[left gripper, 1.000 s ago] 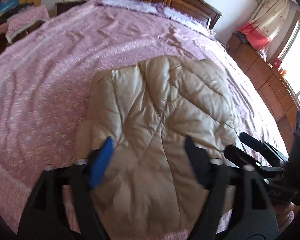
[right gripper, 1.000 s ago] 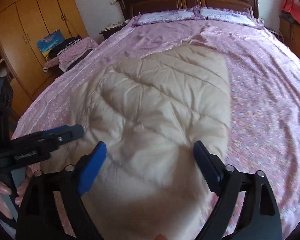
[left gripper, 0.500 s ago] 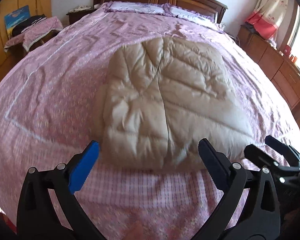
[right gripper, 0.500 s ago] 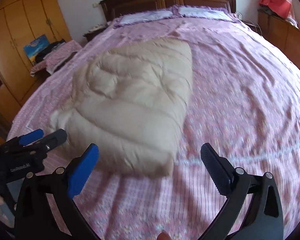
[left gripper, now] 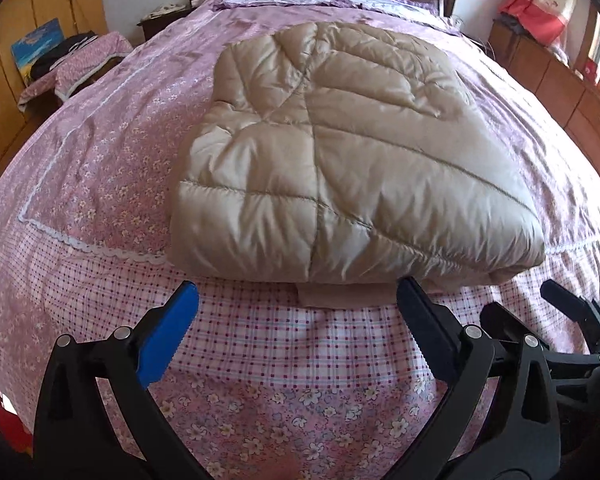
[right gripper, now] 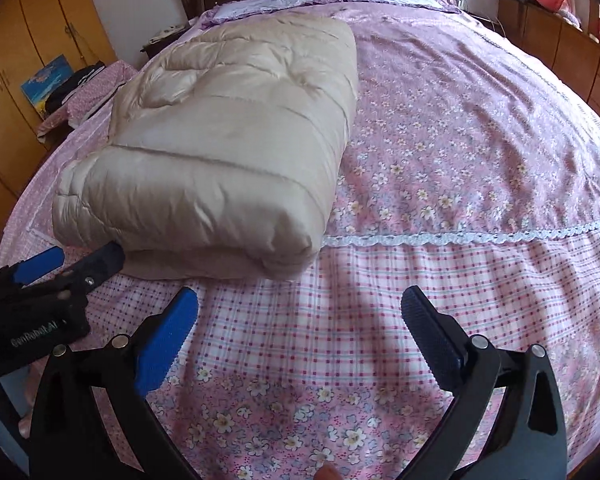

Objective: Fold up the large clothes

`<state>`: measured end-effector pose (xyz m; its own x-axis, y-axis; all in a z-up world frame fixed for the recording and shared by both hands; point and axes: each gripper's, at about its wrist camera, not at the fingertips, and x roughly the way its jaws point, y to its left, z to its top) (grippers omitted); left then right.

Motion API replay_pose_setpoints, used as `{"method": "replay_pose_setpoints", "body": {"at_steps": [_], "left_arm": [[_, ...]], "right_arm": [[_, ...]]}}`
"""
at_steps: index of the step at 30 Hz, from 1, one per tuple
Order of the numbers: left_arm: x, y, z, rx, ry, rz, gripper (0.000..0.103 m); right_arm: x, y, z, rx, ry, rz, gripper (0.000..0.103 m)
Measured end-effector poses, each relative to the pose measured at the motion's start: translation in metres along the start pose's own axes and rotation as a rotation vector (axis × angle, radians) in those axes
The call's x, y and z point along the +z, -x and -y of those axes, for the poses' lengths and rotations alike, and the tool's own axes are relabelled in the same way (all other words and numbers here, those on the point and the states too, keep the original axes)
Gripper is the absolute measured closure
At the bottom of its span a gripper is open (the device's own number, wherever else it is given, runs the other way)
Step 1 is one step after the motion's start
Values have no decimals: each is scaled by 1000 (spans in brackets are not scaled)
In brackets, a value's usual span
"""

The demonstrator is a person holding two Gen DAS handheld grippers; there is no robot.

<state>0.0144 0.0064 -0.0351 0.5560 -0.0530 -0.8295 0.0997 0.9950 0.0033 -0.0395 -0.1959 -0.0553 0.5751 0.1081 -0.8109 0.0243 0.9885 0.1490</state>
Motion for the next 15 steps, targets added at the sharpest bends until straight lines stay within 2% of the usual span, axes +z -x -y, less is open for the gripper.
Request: {"method": "replay_pose_setpoints", "body": {"at_steps": [15], "left_arm": [[-3,-1,3,-4,13,-13,4]], "right_arm": [[-1,0,1,10,-28,-15,5]]}}
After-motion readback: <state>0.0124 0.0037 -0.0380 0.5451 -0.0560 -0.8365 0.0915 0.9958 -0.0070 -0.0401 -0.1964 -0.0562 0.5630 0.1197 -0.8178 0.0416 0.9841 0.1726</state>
